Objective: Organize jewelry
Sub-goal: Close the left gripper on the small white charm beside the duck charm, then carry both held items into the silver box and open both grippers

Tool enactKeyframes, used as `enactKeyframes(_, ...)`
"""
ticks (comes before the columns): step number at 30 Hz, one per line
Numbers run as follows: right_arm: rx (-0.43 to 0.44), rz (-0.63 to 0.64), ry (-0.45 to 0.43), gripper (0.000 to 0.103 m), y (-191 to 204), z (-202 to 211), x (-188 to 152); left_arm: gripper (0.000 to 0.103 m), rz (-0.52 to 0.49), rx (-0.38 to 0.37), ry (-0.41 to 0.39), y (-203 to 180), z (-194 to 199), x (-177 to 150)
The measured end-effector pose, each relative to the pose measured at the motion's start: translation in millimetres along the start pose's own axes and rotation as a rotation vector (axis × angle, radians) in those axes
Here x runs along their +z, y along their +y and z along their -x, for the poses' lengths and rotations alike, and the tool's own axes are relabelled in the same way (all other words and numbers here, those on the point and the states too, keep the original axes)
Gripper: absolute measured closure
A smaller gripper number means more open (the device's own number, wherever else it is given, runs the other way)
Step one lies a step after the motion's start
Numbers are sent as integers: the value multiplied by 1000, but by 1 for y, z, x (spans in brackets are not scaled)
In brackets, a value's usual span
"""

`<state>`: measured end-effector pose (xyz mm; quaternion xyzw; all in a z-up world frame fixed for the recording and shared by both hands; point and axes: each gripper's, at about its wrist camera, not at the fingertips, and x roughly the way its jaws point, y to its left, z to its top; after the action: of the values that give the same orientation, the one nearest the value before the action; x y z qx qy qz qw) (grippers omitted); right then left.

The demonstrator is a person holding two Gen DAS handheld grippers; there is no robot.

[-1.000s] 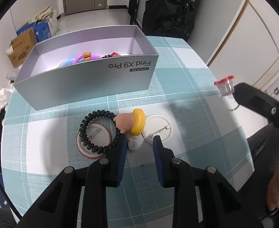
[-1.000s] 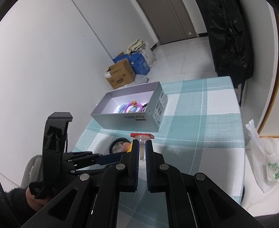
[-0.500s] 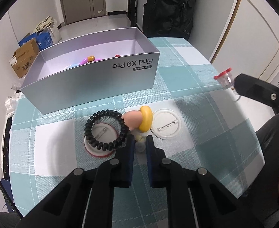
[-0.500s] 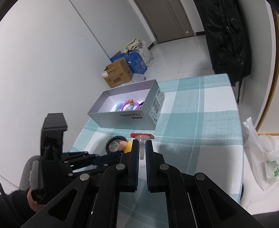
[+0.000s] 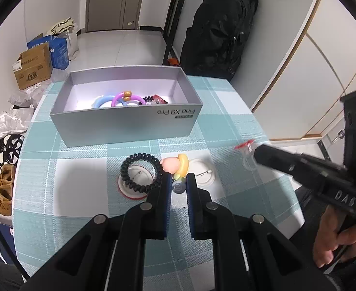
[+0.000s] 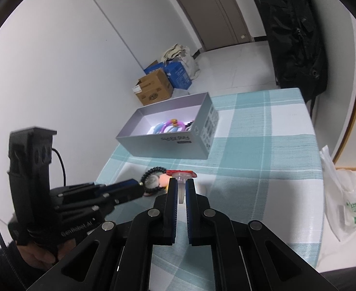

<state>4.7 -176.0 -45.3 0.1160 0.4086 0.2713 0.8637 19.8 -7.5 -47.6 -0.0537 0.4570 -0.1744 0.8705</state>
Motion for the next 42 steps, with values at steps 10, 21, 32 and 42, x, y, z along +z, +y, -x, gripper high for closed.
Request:
enactKeyframes(10, 15, 20, 11, 98, 16, -10, 5, 96, 43, -14, -58, 20, 15, 13)
enactKeyframes(21, 39, 35, 0, 98, 36, -26, 46, 96, 89, -60, -97, 43, 23, 44)
enactKeyframes(32, 56, 73, -8, 98, 47, -53, 97, 96, 109, -64, -103, 65, 10, 80)
enactKeyframes(42, 59, 56, 22, 98, 38, -89, 112, 96, 117, -69, -65, 74, -13, 98)
